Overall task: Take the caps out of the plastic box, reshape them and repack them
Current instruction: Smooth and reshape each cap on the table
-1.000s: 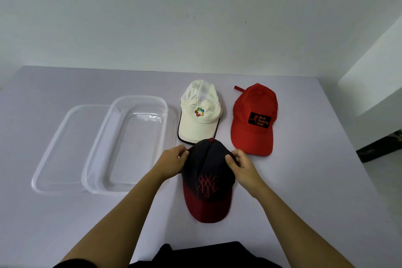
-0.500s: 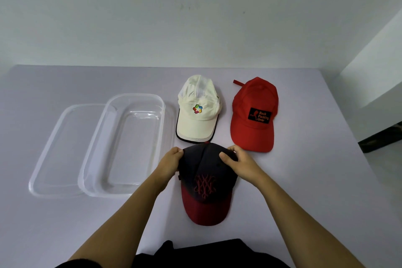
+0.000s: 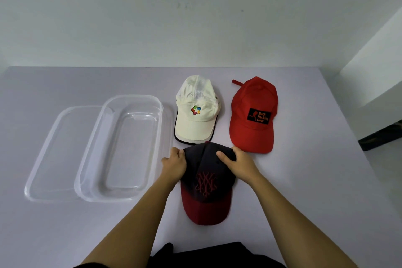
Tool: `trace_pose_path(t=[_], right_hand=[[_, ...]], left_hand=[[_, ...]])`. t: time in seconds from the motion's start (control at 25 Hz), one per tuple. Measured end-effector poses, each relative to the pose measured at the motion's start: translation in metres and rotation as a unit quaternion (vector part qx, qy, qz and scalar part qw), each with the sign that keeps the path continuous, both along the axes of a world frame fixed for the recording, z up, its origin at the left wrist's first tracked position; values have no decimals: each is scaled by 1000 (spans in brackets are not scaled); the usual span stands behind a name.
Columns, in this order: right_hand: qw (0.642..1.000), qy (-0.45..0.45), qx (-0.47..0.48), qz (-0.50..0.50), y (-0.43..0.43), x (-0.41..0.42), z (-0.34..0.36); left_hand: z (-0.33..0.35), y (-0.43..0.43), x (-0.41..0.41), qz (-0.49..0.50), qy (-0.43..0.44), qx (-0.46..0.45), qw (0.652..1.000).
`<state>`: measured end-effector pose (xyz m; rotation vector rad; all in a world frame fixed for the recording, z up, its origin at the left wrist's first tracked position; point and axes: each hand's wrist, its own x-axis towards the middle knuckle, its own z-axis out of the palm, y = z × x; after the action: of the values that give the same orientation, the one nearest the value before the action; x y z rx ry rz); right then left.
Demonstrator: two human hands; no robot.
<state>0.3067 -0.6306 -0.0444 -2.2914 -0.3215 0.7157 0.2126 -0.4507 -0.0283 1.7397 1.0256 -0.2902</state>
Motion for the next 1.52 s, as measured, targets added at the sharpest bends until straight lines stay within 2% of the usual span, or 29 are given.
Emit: trace_pose_path(t=[0.12,0.24,0.4,0.48,0.52,0.68,0.8,0.88,1.0,1.12,1.24,1.32,1.4,1.52], right_hand=[[1000,10,17,-7,-3,-3,-5],[998,36,30,-30,-6,-4,-7],[998,52,36,-23,-7,-3,-5],[998,42,36,-12,-7,-3,-2],[999,34,39,-8,-7,-4,-2],[997,-2,76,9,-3,-8,-5],[994,-42,101,7,4,-10,-5],[992,-64,107,-5,7,-7,-4],[996,-66,54,13,-1,2,-7],[993,-91,-61,34,-8,10,-11],[973,-154,-157,66,-3,14,-8],[972,-152,-169,62,0,15,-5],[977,-139,-157,48,2,17,-1],[981,-137,-128,52,4,21,7]], left_hand=[[0,1,-2,-10,-25,-87,996],[-6,1,-6,-16,-49,-124,991],[-10,-5,-10,-19,-47,-89,995],[-9,-5,-13,-25,-69,-48,996],[-9,-4,-13,-23,-80,-56,995],[0,-7,-12,-74,-91,-230,966],[5,-4,-10,-122,-90,-257,954],[5,3,-8,-140,-86,-208,964],[-7,19,-1,-156,-62,27,985],[-12,22,1,-173,-40,170,969],[-12,14,3,-213,25,297,930],[-11,11,6,-187,28,295,936],[-8,14,11,-136,-3,229,964],[-2,21,20,-172,-9,213,962]])
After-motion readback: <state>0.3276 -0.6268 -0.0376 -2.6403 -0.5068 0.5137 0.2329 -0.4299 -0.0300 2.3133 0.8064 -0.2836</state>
